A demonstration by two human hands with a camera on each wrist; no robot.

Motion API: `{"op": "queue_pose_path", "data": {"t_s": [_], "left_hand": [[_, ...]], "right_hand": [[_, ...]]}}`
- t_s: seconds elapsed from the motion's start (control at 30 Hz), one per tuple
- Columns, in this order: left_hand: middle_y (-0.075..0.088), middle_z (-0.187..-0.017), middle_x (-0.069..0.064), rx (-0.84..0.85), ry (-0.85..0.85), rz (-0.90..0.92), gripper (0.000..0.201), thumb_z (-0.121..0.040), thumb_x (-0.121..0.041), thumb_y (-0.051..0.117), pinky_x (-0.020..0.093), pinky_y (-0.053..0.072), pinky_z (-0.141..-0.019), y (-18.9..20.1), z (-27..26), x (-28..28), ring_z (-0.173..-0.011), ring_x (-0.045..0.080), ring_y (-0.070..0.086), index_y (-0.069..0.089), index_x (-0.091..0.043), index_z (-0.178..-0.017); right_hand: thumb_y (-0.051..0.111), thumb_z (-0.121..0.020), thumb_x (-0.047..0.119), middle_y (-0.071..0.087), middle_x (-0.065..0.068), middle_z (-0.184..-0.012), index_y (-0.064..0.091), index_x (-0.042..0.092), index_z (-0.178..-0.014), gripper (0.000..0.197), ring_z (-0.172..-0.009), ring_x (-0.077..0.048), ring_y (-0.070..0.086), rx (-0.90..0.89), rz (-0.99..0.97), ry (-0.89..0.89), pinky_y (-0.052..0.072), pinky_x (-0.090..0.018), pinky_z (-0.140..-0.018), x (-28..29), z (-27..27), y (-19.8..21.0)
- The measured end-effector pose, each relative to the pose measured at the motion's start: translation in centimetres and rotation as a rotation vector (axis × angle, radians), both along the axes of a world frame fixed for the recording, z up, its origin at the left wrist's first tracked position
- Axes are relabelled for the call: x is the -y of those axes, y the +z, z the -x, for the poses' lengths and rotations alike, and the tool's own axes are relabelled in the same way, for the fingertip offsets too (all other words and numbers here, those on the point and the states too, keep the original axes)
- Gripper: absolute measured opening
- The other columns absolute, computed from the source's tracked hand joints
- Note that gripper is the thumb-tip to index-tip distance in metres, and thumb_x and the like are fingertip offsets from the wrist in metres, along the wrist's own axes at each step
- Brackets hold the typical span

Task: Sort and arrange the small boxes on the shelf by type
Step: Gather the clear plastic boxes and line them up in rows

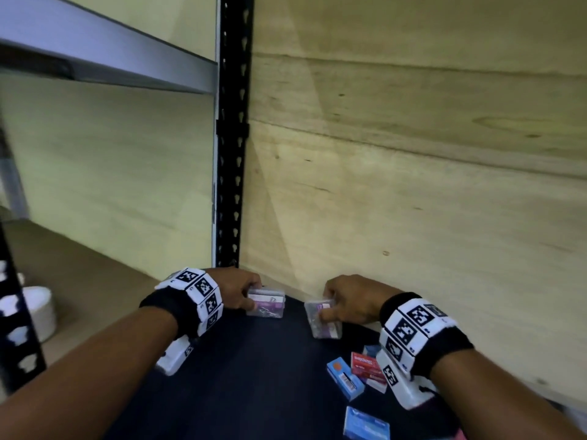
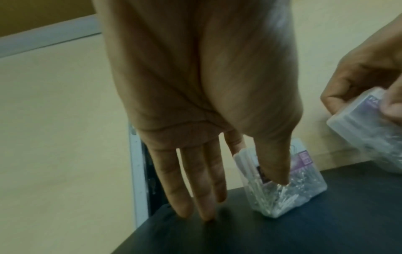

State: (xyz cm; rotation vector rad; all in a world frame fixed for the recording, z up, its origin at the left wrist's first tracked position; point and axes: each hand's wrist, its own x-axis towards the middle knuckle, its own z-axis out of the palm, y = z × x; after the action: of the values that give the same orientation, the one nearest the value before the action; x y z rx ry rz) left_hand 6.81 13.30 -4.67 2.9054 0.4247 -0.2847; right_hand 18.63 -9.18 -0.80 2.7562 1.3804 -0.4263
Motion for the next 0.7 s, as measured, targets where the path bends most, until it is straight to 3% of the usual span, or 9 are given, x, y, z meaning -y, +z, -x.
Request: {"op": "queue_pose_path", "data": {"t_s": [0.13,0.27,0.37,0.47,0.53,0.7], "left_hand": [[0.06,-0.124,0.001,0.023,0.06,-0.042,0.045,-0.094,-0.039,0.058,0.023,0.043,-0.086,-0.8,-0.2,-1.7,-0.109,0.02,0.058,0.045,-0.027,-0.135],[0.063,-0.119,0.003,0.051,0.094,-0.013,0.046,-0.094,-0.036,0.059,0.026,0.046,-0.086,-1.0,-0.8,-2.7,-0.106,0.021,0.06,0.043,-0.028,-0.136],[0.065,-0.114,0.002,0.055,0.099,-0.011,0.044,-0.092,-0.036,0.061,0.032,0.051,-0.088,-1.0,-1.1,-3.0,-0.098,0.021,0.062,0.043,-0.03,-0.132],[0.066,-0.107,0.006,0.077,0.081,-0.02,0.041,-0.093,-0.035,0.059,0.033,0.051,-0.081,-1.1,-1.1,-3.2,-0.086,0.02,0.061,0.042,-0.029,-0.13],[0.066,-0.106,0.007,0.085,0.076,-0.028,0.04,-0.094,-0.035,0.057,0.034,0.051,-0.081,-1.1,-1.1,-3.4,-0.089,0.023,0.062,0.04,-0.029,-0.13],[0.065,-0.102,0.001,0.094,0.081,0.002,0.039,-0.095,-0.038,0.056,0.032,0.05,-0.081,-1.0,-1.2,-4.1,-0.088,0.02,0.063,0.038,-0.031,-0.129]], "right_hand": [[0.061,-0.093,0.046,0.063,-0.006,-0.116,0.055,0.015,-0.122,0.043,-0.08,-0.018,0.058,-0.04,0.007,-0.003,0.046,-0.029,-0.069,-1.4,0.7,-0.1],[0.064,-0.092,0.044,0.063,-0.007,-0.113,0.054,0.011,-0.12,0.044,-0.081,-0.021,0.059,-0.035,0.062,-0.001,0.051,-0.033,-0.075,-3.0,1.2,-0.7],[0.066,-0.091,0.044,0.066,-0.009,-0.109,0.058,0.008,-0.115,0.044,-0.071,-0.019,0.058,-0.002,0.08,0.016,0.047,-0.029,-0.063,-4.1,1.3,-1.1],[0.067,-0.089,0.045,0.065,-0.007,-0.104,0.059,0.009,-0.114,0.044,-0.075,-0.021,0.058,0.035,0.079,0.005,0.047,-0.03,-0.067,-4.9,1.2,-1.6],[0.068,-0.089,0.044,0.063,-0.006,-0.1,0.06,0.01,-0.112,0.043,-0.077,-0.022,0.059,0.064,0.066,-0.008,0.046,-0.03,-0.068,-5.5,1.1,-1.8],[0.067,-0.09,0.045,0.061,-0.009,-0.117,0.057,0.011,-0.119,0.046,-0.091,-0.022,0.055,0.11,0.046,-0.007,0.043,-0.031,-0.074,-6.0,0.8,-1.7]]}}
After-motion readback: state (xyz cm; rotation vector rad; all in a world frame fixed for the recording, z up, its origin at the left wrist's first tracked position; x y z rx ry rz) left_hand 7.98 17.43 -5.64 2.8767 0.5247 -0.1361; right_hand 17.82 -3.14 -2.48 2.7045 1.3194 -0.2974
